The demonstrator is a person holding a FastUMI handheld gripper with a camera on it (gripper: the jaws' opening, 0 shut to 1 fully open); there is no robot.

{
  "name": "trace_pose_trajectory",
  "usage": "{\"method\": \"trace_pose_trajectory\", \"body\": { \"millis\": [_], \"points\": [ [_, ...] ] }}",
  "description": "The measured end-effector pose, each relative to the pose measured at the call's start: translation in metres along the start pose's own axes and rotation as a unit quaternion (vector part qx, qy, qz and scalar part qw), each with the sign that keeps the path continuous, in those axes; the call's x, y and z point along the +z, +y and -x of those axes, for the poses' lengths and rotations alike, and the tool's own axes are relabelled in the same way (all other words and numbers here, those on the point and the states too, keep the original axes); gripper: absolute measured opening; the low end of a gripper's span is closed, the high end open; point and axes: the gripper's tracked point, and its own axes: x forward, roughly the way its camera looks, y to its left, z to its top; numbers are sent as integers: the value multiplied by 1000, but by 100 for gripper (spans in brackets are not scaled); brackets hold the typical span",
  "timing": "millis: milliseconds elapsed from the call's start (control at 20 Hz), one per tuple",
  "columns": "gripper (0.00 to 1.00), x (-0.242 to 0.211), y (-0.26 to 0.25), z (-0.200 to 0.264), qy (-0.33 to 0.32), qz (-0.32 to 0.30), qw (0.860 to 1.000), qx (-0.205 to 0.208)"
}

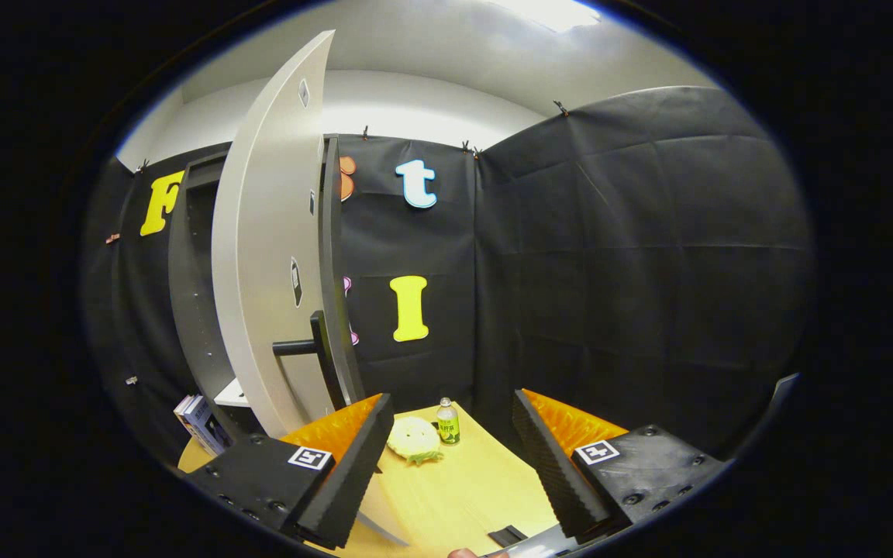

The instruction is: Open the shoe cabinet door, grab the shoes and put them into the shoe cabinet, then close the shoe cabinet door.

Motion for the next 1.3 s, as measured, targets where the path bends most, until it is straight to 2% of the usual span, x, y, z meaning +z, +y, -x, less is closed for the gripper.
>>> {"method": "trace_pose_trajectory", "body": {
  "millis": [300, 600, 1000, 1300],
  "points": [
    [96, 0, 10, 2, -10, 16, 1000, -17],
    [96, -5, 30, 13, -11, -2, 1000, -10],
    [98, -13, 79, 29, -5, -15, 999, 40],
    [97, -27, 134, 33, 12, -27, 994, 108]
  ]
}}
